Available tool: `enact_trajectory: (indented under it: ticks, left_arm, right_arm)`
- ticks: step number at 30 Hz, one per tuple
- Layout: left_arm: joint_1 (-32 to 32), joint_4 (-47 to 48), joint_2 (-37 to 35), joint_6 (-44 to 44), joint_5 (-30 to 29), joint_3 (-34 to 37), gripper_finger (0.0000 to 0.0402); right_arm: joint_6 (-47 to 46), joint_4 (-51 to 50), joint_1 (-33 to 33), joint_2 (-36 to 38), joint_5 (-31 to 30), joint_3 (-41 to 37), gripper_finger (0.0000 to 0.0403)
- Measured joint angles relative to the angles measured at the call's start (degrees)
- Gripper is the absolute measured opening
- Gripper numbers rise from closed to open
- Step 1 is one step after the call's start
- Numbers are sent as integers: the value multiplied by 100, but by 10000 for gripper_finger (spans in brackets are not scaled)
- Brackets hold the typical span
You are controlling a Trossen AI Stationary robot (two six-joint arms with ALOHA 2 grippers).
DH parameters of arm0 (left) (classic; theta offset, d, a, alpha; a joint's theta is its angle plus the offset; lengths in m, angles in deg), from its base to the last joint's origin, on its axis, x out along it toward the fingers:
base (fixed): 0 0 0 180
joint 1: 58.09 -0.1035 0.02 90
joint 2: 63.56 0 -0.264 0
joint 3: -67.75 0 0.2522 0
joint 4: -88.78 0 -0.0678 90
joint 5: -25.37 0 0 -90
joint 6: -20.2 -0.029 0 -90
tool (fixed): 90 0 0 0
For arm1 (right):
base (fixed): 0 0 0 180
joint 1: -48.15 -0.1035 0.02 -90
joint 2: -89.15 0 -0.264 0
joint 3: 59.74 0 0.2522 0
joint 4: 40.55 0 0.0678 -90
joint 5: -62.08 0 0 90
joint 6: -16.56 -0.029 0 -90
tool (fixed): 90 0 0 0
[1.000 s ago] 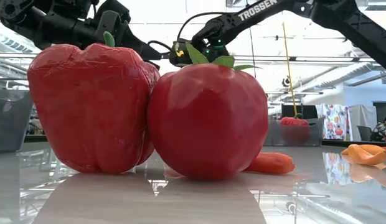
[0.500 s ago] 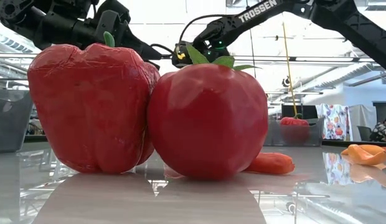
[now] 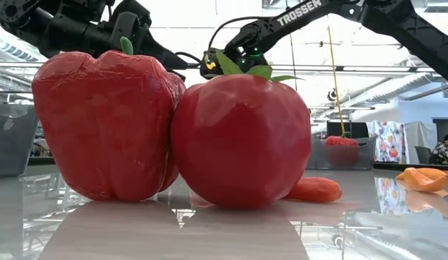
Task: Sort produce into baskets
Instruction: Put the red bell pepper into the top black bin
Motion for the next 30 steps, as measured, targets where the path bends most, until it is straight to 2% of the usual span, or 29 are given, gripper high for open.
enact_trajectory:
  ticks: [17, 26, 30]
  left_arm:
    - [-1, -4, -2, -4, -2, 0, 374]
    - [0, 0, 0, -7, -35, 0, 374]
    - [0, 30, 0, -9, -36, 0, 374]
  right_arm:
    - [-383, -872, 70, 210, 14, 131, 288]
    - [-1013, -2113, 150, 216, 63, 718, 288]
    - [-1268, -2545, 233, 214, 323, 800, 288]
